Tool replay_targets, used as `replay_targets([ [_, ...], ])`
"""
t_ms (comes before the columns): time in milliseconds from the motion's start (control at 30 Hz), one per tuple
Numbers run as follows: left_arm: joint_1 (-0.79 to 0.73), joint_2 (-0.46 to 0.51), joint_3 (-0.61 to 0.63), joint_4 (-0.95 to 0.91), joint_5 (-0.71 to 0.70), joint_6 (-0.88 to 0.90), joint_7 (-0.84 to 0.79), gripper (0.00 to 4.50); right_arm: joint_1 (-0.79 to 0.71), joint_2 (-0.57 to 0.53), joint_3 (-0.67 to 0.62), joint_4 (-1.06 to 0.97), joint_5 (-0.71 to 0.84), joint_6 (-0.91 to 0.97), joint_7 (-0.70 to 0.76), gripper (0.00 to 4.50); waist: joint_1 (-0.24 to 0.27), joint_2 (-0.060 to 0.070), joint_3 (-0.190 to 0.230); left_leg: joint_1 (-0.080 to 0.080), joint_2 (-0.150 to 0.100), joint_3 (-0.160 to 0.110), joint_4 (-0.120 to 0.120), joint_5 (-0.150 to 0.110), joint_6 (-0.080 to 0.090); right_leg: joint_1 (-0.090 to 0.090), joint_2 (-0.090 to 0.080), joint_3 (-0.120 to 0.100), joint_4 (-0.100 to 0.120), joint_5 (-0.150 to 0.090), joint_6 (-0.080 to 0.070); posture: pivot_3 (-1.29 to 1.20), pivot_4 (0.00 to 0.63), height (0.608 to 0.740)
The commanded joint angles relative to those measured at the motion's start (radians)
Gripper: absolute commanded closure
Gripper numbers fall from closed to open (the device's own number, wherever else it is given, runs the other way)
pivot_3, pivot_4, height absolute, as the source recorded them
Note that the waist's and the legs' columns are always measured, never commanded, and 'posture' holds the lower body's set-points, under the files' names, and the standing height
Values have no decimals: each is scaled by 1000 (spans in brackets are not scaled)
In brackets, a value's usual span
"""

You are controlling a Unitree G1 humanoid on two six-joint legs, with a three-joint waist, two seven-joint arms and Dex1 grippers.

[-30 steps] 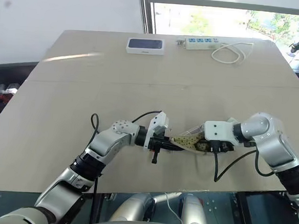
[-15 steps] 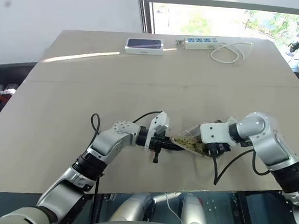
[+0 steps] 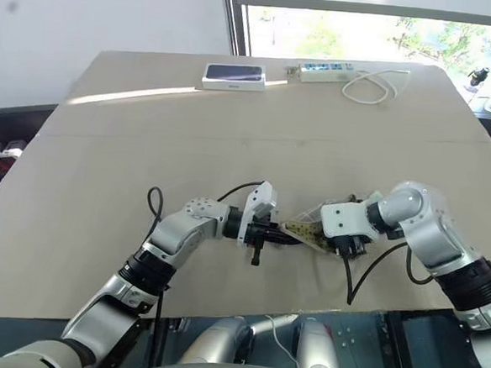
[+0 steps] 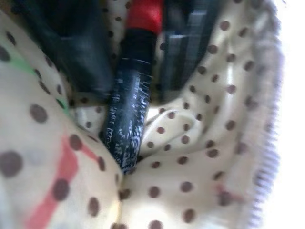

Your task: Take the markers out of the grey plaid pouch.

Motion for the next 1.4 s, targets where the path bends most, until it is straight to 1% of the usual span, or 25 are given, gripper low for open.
replay_targets([
  [33,-17,-5,8,-2,5,-2,6,4500,19,0,40,14,-35,34,1,3910,1,0,0,0,0,0,0,0,0,0,0,0,0,0,0,0,150,740],
  [133,-14,-2,6,-7,8,-3,6,4500,36,-28,24,-15,-13,51,25,3910,3,0,0,0,0,0,0,0,0,0,0,0,0,0,0,0,150,740],
  [267,-11,1,5,-12,10,-4,6,4500,51,-46,-17,-50,13,38,14,3910,14,0,0,-1,0,-1,0,0,0,0,0,-1,0,0,0,0,150,740],
  [333,-11,7,8,-15,12,-8,7,4500,74,-44,-82,-80,65,15,-12,3910,20,0,0,-2,0,-1,0,0,0,0,0,-1,-1,0,0,0,150,740],
  [467,-23,32,26,-10,17,-19,3,4500,138,-92,-199,-152,152,26,-16,3910,22,1,1,-5,0,-1,0,0,0,-3,0,-1,-1,0,0,0,150,740],
  [600,-34,52,27,3,23,-33,-9,4500,171,-78,-289,-200,243,54,-59,3910,21,1,1,-5,0,-1,0,0,0,-4,0,0,-1,0,0,0,150,740],
  [800,-53,54,25,28,32,-60,-6,4500,200,-48,-347,-274,342,76,-100,3910,22,1,2,-6,0,-1,-1,0,0,-4,0,-1,-2,0,0,0,150,740],
  [933,-54,52,20,26,36,-65,-16,4500,204,-39,-360,-317,399,87,-105,3910,22,2,3,-6,0,-1,-1,0,0,-4,0,0,-2,0,0,0,150,740],
  [1067,-66,48,33,34,37,-65,-13,4500,210,-94,-354,-343,402,98,-91,3910,23,2,3,-6,0,-1,-1,0,0,-5,-1,-1,-2,0,0,0,150,740],
  [1200,-68,52,36,35,37,-64,-17,4500,186,-140,-312,-324,334,102,-117,3910,23,2,3,-7,0,-1,-1,0,0,-5,0,-2,-2,0,0,0,150,740],
  [1300,-67,51,35,35,37,-64,-17,4500,180,-151,-280,-314,291,134,-144,3910,21,2,3,-6,0,-1,-1,0,0,-5,0,-1,-2,0,0,0,150,740],
  [1400,-68,44,40,35,28,-57,-13,4500,151,-136,-239,-278,223,152,-194,3910,22,2,3,-6,0,-1,-1,0,0,-5,0,-1,-2,0,0,0,150,740],
])
